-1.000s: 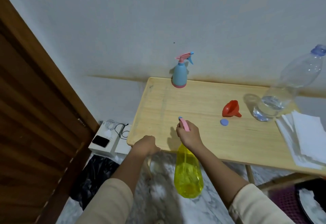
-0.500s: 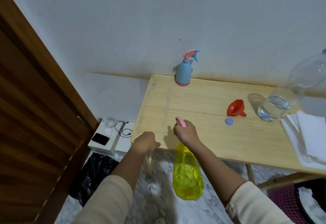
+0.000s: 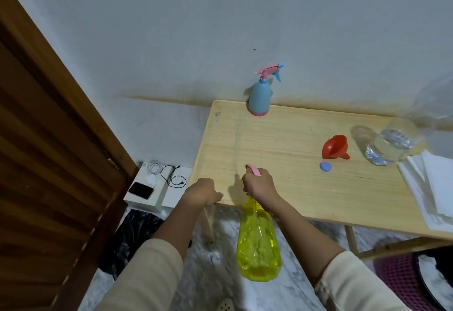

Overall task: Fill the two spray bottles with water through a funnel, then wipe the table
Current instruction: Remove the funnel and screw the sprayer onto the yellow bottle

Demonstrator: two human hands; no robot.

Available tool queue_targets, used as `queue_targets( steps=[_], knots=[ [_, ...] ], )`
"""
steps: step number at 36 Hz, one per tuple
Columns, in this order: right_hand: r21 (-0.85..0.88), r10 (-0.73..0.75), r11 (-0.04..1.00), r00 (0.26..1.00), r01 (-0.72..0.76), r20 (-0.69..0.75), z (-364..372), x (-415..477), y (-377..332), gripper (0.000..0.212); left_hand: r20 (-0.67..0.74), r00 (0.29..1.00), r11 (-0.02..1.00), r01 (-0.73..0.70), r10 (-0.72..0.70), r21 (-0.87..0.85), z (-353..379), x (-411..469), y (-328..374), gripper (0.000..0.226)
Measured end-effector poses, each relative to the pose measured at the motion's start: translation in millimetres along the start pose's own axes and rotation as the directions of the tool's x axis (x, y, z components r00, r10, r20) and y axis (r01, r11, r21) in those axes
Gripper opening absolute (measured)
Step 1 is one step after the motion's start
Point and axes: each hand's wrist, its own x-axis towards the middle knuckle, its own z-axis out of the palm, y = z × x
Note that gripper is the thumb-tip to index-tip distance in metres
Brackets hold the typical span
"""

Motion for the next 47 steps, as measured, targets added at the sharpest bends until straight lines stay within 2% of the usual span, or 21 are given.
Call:
queue_targets(
  steps=[5,6,9,12,15,17,20,23,24,26,29,32,35,39,40,44,47],
  knots=[
    [-0.057,-0.113,0.992,0.993,0.112,-0.022,3.9,3.6,-1.8,0.061,0.006,1.000,1.000,-0.010,0.010,-0.003,-6.7,3.7,-0.4,0.025],
    [-0.058,-0.126,0.991,0.992,0.124,-0.029,2.7,4.9,-2.1,0.055,0.003,1.000,1.000,-0.012,0.012,-0.004,-8.8,4.0,0.1,0.025],
    [-0.037,-0.151,0.988,0.983,0.148,-0.102,-7.2,13.0,-5.3,0.010,0.005,0.999,0.998,-0.053,0.053,-0.030,-17.0,4.9,5.9,0.026],
    [-0.026,-0.228,0.973,0.950,0.228,-0.213,-24.8,24.8,-13.8,0.002,0.016,0.989,0.975,-0.139,0.144,-0.174,-28.5,5.9,21.0,0.037],
    [-0.045,-0.347,0.935,0.884,0.351,-0.312,-45.0,36.9,-28.0,0.016,-0.027,0.951,0.860,-0.291,0.309,-0.419,-40.9,6.9,45.9,0.021],
    [-0.076,-0.425,0.901,0.830,0.428,-0.362,-58.4,45.6,-38.6,0.023,-0.065,0.920,0.775,-0.361,0.385,-0.519,-48.6,9.5,65.8,0.014],
    [-0.115,-0.507,0.851,0.742,0.513,-0.439,-78.8,62.3,-54.7,0.026,-0.030,0.847,0.660,-0.435,0.530,-0.612,-57.4,17.0,96.3,0.034],
    [-0.152,-0.561,0.808,0.667,0.569,-0.491,-98.5,83.3,-69.6,0.029,0.040,0.792,0.617,-0.443,0.610,-0.650,-56.4,37.1,122.1,0.075],
    [-0.166,-0.573,0.799,0.649,0.577,-0.501,-104.2,92.0,-73.2,0.034,0.010,0.804,0.621,-0.451,0.594,-0.641,-53.3,45.7,131.5,0.090],
    [-0.175,-0.580,0.792,0.629,0.585,-0.518,-114.3,112.5,-78.9,0.046,-0.147,0.836,0.626,-0.502,0.529,-0.597,-47.3,62.9,154.1,0.109],
    [-0.137,-0.548,0.815,0.672,0.563,-0.498,-126.5,145.6,-84.0,0.055,-0.360,0.855,0.565,-0.518,0.373,-0.642,-44.1,91.5,190.8,0.098],
    [-0.180,-0.558,0.824,0.715,0.538,-0.420,-140.8,177.7,-82.3,0.065,-0.458,0.841,0.539,-0.538,0.289,-0.648,-49.0,128.3,211.7,0.080],
    [-0.180,-0.573,0.819,0.759,0.545,-0.309,-166.2,204.7,-77.7,0.074,-0.458,0.822,0.534,-0.569,0.340,-0.625,-60.9,162.2,215.7,0.066],
    [-0.163,-0.570,0.820,0.808,0.549,-0.151,-203.4,231.8,-77.7,0.061,-0.357,0.830,0.492,-0.546,0.429,-0.678,-77.0,201.1,215.5,0.063],
    [-0.152,-0.566,0.824,0.809,0.546,-0.159,-208.9,238.7,-78.1,0.057,-0.329,0.838,0.493,-0.528,0.436,-0.692,-79.2,210.6,216.6,0.064],
    [-0.127,-0.540,0.841,0.803,0.525,-0.253,-213.2,262.8,-76.8,0.050,-0.286,0.845,0.602,-0.526,0.452,-0.601,-91.0,231.2,228.7,0.066],
    [-0.143,-0.522,0.851,0.791,0.505,-0.319,-210.3,278.9,-75.3,0.051,-0.332,0.825,0.594,-0.562,0.458,-0.575,-95.4,245.8,242.3,0.063]
  ],
)
